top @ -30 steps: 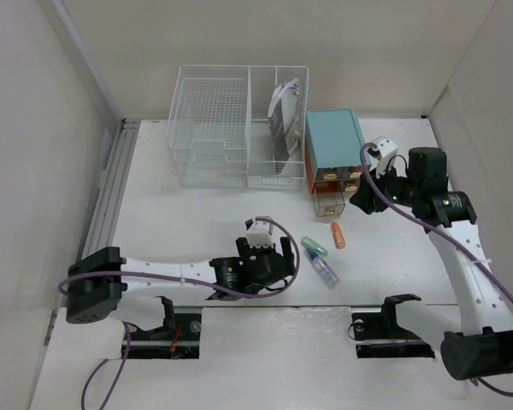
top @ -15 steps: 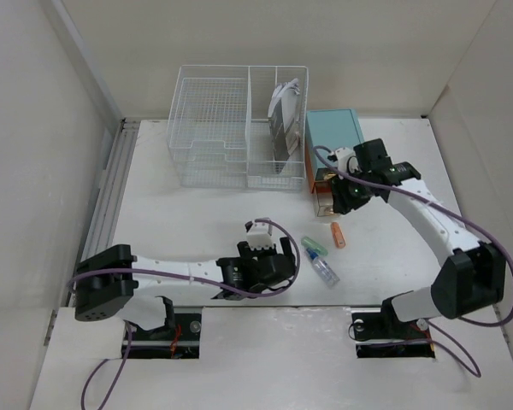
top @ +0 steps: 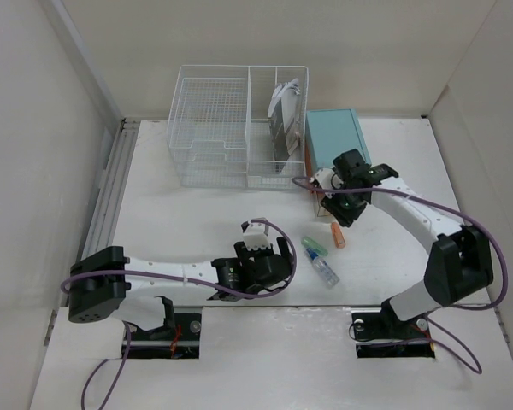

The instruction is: Organize the desk

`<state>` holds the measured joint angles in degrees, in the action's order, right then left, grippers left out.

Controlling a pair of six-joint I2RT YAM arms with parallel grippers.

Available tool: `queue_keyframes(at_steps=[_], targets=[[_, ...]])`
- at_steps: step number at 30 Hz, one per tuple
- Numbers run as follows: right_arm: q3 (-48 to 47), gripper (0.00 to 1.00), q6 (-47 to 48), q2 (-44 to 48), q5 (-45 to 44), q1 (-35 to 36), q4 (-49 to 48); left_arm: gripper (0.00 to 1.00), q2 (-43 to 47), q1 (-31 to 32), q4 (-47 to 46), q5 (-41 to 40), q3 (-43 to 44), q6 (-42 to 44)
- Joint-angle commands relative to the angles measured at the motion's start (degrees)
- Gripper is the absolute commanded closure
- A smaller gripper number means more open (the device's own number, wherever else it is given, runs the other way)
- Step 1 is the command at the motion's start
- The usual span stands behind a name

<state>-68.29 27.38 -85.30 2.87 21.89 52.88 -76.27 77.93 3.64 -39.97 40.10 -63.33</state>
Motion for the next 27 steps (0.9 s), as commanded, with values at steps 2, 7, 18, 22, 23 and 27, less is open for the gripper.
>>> queue_keyframes(at_steps=[2,7,18,22,23,27], targets=[[3.7,0.55,5.1,-2.0,-4.2,2.1,3.5,0.17,0.5,0.2,-0.7,-1.7,-0.4,0.6],[6.5,0.53,9.9,-2.0,-4.2,2.6,2.9,0.17,0.5,0.2,-2.1,-1.1,-1.5,0.6],[-1.1,0.45,4.8,-10.3,1.7,3.7,6.5,0.17,0.5,0.2,-2.6,-1.1,-1.5,1.1],[-0.5,0.39,3.6,-12.7,0.4,5.1,5.4,0.17,1.6,0.7,-2.6,-1.1,-2.6,1.1],[-1.2,0.39,2.8,-12.7,0.4,5.1,5.4,0.17,1.7,0.7,-2.6,-1.1,-2.7,1.1],[-1.8,0.39,1.6,-14.6,1.3,4.5,5.4,0.17,3.0,0.7,-2.6,-1.1,-3.8,0.6]])
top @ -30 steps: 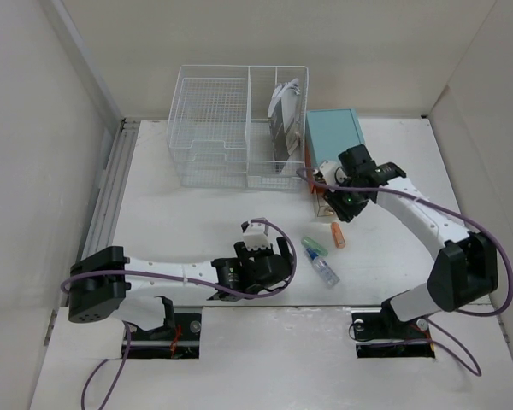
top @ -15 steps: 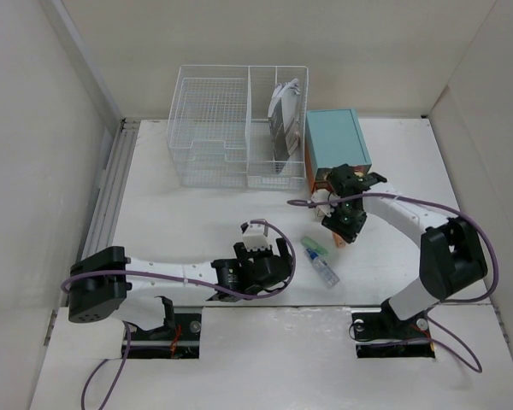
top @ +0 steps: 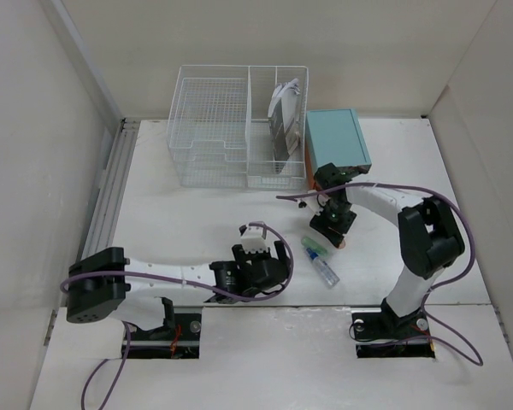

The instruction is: Organize the desk

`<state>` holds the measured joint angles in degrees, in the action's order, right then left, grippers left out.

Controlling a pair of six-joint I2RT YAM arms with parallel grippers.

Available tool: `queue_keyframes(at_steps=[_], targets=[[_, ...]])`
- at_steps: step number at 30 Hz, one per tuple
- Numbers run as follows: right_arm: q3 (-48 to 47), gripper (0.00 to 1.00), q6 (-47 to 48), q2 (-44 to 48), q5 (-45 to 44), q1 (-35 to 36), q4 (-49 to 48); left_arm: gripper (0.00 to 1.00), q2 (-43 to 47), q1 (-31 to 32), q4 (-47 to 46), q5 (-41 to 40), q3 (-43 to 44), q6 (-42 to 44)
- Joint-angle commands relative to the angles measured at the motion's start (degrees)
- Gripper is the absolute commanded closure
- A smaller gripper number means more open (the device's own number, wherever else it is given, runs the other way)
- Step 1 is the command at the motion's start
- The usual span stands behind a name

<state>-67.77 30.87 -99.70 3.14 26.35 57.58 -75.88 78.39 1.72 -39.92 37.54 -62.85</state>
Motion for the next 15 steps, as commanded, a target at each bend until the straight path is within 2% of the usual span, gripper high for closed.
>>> queue_keyframes(at_steps=[1,15], targets=[[-2.4,0.39,-1.9,-0.8,1.8,-0.5,0.7,0.17,3.2,0.3,-0.7,-1.1,-1.2,0.1],[-4.0,0.39,-4.0,-5.9,3.4,-2.6,0.2,0.17,5.7,0.3,-0.7,-1.7,-2.4,0.6]])
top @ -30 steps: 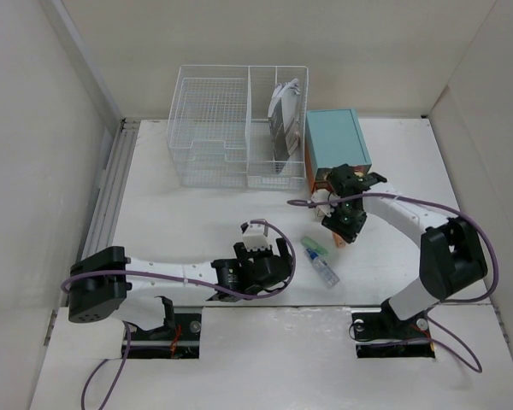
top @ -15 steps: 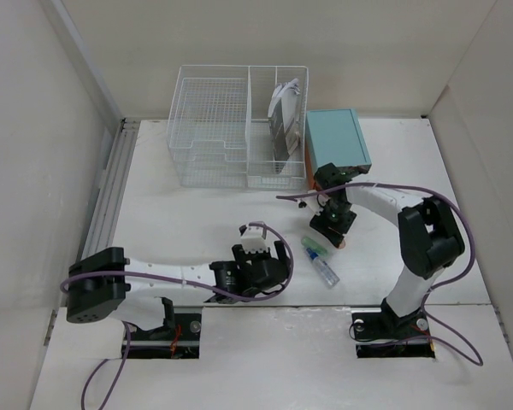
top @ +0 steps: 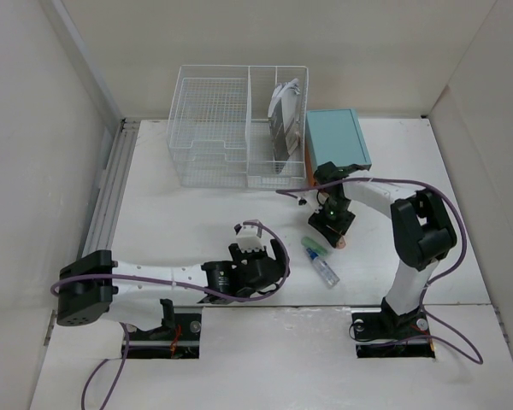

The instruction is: Organize the desk

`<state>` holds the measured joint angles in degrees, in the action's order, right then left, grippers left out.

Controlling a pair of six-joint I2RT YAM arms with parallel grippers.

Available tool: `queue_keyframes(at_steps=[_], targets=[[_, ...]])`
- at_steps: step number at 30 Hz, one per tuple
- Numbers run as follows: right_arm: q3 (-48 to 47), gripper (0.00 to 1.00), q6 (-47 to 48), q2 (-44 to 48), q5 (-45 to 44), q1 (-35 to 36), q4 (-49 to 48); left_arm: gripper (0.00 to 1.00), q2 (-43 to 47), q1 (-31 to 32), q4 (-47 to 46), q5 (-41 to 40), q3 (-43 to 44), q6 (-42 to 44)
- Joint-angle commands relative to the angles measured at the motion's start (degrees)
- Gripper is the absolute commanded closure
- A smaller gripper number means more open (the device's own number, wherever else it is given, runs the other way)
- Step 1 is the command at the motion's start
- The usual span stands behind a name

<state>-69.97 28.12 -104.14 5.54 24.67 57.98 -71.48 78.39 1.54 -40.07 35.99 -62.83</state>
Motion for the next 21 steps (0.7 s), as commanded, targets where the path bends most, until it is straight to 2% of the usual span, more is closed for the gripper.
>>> queue_keyframes(at_steps=[1,21], targets=[[-1.7,0.39,-1.2,-1.4,1.0,-0.9,-0.8,0.17,1.3,0.3,-0.5,-1.5,-0.8,0.6],[-1.2,0.39,-4.6,-1.2,-4.6,-2.7,-1.3,0.17,2.4,0.3,-2.2,-1.5,-1.4,2.2]])
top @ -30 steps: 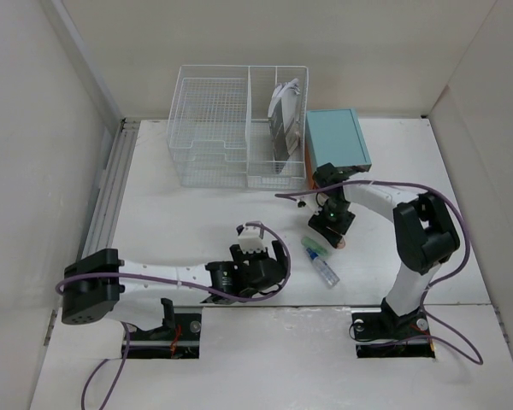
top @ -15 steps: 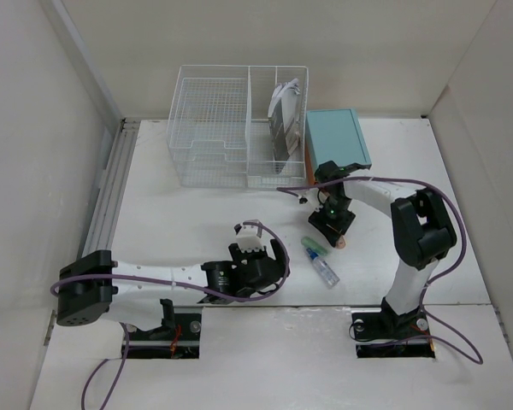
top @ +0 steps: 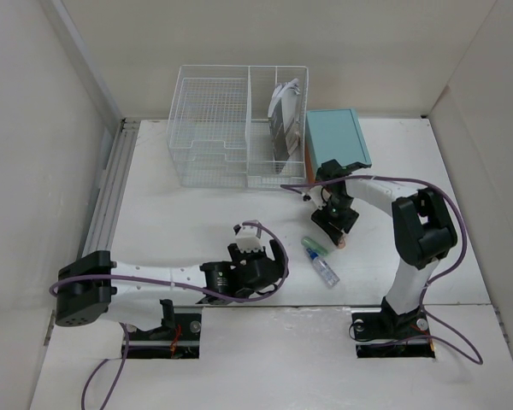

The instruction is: Organize the desk

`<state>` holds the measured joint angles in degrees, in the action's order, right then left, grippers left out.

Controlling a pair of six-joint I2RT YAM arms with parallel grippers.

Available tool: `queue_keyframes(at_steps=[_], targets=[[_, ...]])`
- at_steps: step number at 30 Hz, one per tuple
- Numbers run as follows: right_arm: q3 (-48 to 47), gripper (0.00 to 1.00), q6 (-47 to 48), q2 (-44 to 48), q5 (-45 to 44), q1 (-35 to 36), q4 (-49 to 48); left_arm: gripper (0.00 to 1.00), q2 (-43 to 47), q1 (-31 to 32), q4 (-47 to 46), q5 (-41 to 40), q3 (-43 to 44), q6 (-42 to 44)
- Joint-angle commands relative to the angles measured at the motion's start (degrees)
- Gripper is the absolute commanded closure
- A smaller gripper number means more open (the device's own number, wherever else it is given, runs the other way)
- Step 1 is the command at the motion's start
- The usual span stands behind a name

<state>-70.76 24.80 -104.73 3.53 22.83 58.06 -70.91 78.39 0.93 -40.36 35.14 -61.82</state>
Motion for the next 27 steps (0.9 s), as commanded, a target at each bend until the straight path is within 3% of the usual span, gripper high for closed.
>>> queue_keyframes(at_steps=[1,27], targets=[[-0.4,0.39,-1.2,-0.7,-2.6,-0.9,-1.4,0.17,1.8,0.3,-1.5,-1.2,-0.5,1.2],[-0.4,0.39,0.2,-3.1,3.0,5.4,-0.2,0.17,5.8,0.3,-1.5,-1.7,-2.1,1.7]])
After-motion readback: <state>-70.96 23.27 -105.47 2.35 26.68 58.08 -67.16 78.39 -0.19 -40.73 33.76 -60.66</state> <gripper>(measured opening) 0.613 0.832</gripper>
